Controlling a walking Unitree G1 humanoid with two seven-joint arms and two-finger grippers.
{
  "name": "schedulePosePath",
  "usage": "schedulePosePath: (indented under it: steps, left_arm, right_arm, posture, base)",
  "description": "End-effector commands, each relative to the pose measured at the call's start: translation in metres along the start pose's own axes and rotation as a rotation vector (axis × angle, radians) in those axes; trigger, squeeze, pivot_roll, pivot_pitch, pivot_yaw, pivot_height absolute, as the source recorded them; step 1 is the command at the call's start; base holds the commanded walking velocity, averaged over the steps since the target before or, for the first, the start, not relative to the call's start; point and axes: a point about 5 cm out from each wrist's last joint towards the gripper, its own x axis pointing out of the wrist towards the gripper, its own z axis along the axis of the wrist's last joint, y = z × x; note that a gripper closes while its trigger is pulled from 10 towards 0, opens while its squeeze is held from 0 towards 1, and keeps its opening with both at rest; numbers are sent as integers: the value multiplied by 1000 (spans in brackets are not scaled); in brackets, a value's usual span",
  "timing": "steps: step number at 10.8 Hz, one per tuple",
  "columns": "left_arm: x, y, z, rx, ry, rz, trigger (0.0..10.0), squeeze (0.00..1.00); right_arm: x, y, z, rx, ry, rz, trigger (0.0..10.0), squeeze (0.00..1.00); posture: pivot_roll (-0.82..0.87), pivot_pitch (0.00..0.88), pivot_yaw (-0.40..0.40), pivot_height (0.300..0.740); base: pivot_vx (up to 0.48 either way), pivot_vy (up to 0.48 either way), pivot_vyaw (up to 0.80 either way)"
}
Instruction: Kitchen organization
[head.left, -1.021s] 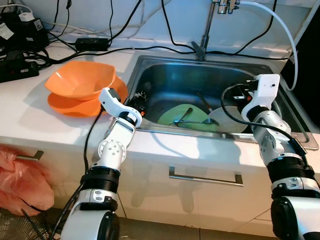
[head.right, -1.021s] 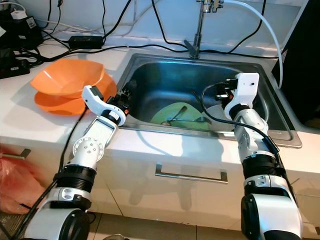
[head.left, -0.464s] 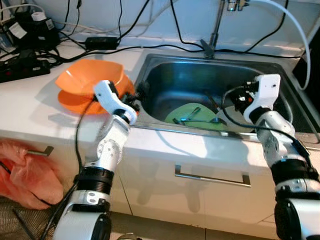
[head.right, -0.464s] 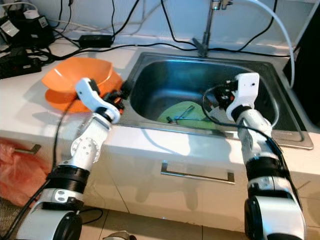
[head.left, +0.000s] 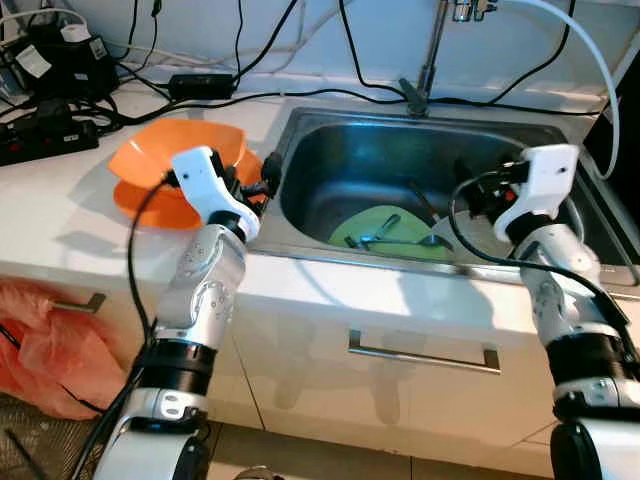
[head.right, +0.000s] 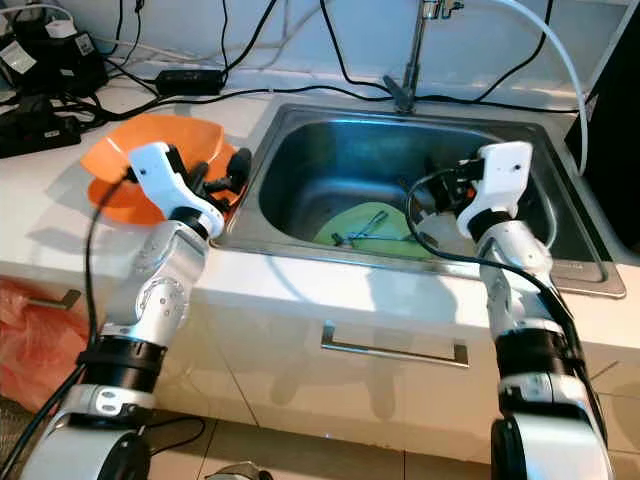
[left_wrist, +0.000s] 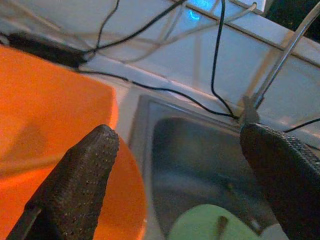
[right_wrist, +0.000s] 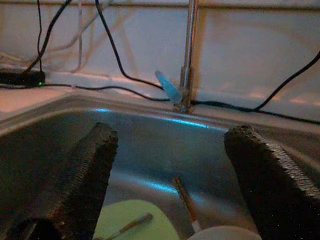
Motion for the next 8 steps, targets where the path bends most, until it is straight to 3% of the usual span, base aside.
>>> schedulePosePath:
  steps: [1,4,8]
  left_arm:
    - [-25,-56,41,799,-370,-276,10000,0]
    - [-25,-53,42,788,-369,-263,10000,0]
    - [-23,-58,41,759,-358,-267,10000,0]
  right_arm:
    - [-2,-5,10,-7,-31,-20,10000,1000]
    - [-9,-9,18,8,-57,-46,10000,1000]
    - [-17,-1,18,17,-55,-39,10000,1000]
  posture:
    - [112,11,45,740]
    - [100,8,45,740]
    - [91,12,45,740]
  base:
    - [0,0,0]
    - [0,0,0]
    - [-296,-316,0]
